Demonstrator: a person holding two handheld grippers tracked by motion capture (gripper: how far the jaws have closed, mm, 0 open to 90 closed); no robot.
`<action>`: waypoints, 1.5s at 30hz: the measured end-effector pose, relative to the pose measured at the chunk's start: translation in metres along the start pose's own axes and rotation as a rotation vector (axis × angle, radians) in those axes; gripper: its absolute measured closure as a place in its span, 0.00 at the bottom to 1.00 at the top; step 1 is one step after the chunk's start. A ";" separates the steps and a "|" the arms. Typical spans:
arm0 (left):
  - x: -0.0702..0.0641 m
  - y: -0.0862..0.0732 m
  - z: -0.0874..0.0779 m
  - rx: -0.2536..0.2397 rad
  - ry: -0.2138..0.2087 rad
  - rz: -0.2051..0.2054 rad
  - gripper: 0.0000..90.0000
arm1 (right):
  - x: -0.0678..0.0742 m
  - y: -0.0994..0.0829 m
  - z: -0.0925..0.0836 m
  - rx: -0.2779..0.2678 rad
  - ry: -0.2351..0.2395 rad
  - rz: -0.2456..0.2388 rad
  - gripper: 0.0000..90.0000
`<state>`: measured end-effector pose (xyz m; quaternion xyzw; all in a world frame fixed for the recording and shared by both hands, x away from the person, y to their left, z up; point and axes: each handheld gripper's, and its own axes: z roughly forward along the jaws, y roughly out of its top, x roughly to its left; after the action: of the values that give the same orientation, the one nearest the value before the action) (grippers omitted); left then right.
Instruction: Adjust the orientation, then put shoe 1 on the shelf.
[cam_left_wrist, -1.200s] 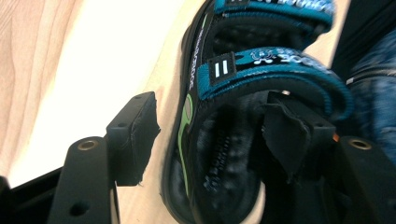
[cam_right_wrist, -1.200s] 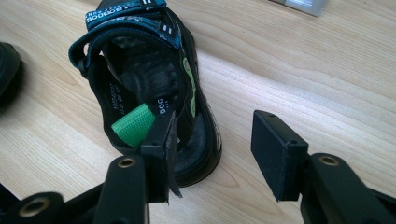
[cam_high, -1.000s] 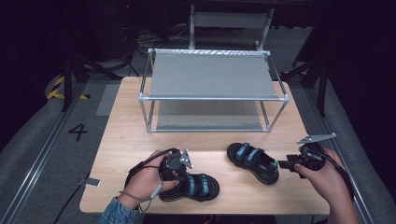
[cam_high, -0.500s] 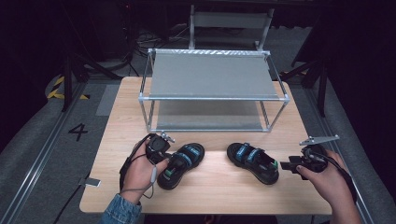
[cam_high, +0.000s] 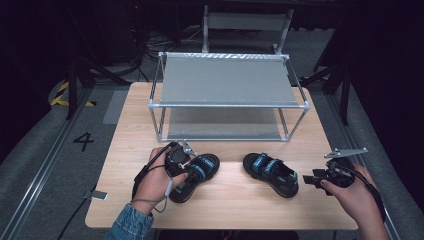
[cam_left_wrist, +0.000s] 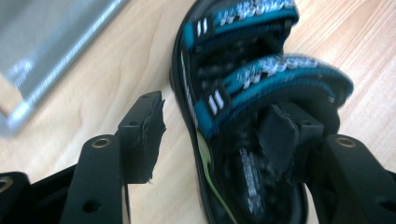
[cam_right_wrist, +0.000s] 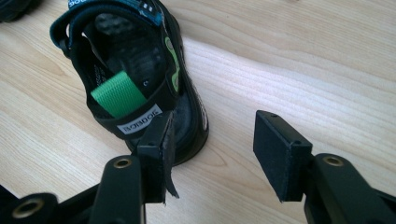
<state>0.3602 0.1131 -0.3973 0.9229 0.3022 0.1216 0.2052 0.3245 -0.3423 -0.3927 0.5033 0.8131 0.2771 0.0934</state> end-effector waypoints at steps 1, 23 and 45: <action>-0.001 0.002 0.000 -0.004 0.011 0.036 0.47 | 0.000 -0.001 -0.001 0.001 0.000 0.004 0.55; -0.003 0.023 -0.006 -0.042 -0.043 -0.016 0.84 | -0.007 -0.017 -0.013 -0.006 -0.019 0.042 0.55; 0.010 0.061 -0.063 -0.031 -0.092 -0.037 0.84 | -0.009 -0.011 -0.015 -0.023 -0.013 0.034 0.55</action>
<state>0.3766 0.0938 -0.3126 0.9186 0.3074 0.0798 0.2352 0.3140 -0.3595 -0.3880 0.5179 0.8005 0.2847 0.0996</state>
